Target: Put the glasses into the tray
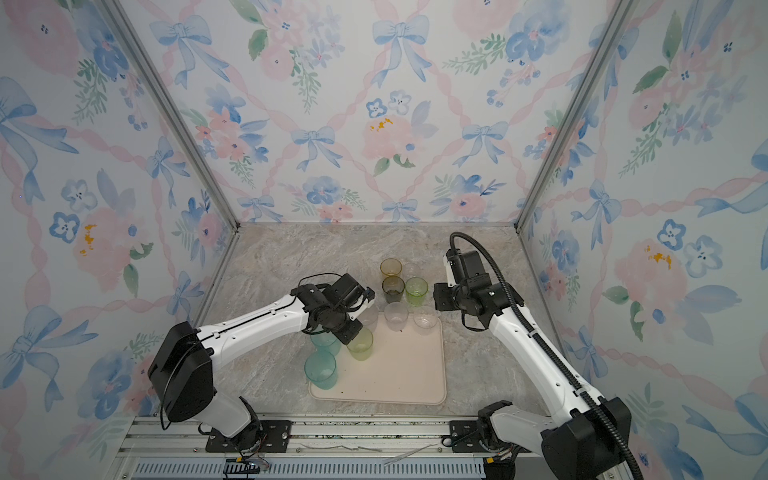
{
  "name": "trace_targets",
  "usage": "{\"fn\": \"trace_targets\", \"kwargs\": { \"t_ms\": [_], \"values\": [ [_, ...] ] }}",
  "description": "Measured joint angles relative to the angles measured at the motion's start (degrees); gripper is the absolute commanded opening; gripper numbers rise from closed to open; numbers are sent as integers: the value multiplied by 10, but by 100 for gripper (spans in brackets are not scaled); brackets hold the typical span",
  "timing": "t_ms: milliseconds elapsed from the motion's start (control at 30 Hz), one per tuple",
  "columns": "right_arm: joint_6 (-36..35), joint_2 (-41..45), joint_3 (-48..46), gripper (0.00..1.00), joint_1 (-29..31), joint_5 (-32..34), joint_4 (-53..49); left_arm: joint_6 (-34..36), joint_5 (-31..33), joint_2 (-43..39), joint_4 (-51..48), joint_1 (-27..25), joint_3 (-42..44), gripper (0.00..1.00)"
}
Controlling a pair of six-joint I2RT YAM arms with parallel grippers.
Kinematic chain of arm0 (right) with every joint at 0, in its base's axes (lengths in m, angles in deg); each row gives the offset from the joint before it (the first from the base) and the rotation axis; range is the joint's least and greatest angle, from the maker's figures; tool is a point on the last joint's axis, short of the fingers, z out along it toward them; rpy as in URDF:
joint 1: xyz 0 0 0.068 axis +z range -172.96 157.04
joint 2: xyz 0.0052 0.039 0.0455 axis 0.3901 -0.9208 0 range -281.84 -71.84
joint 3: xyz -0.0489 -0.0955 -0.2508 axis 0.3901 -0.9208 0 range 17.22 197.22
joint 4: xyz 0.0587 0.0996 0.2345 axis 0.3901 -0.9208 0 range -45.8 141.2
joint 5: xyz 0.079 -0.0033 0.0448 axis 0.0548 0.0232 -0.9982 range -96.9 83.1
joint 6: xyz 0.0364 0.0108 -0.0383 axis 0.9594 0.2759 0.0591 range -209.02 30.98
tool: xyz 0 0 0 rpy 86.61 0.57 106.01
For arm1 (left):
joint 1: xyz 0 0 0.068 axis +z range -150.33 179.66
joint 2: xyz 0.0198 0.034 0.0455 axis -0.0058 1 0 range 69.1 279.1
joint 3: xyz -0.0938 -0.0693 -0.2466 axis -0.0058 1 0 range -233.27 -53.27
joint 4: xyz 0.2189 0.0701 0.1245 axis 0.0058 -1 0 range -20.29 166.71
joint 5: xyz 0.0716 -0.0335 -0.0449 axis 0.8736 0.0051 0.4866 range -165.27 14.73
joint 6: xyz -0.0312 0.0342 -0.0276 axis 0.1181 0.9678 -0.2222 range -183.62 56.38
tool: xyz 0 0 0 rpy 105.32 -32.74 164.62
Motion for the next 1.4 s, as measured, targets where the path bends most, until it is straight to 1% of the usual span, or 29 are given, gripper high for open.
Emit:
{"fn": "trace_targets", "kwargs": {
  "t_ms": [433,633,767,900,1067,1167,1233,1400],
  "values": [
    [0,0,0,56,0,0,0,0,0,-18,1,1,0,19],
    [0,0,0,56,0,0,0,0,-5,-47,0,7,-2,19],
    [0,-1,0,56,0,0,0,2,-9,-70,1,18,-20,19],
    [0,-3,1,56,0,0,1,2,-17,-90,14,54,-45,20],
    [-3,-8,2,56,0,0,1,-1,-9,-86,35,137,-69,21],
    [-7,-13,4,56,0,0,1,-5,5,-59,41,174,-85,23],
    [-11,-16,5,56,0,0,0,-5,9,-33,45,190,-93,24],
    [-15,-24,7,56,-1,0,1,-4,9,26,45,214,-99,24]
  ]
}}
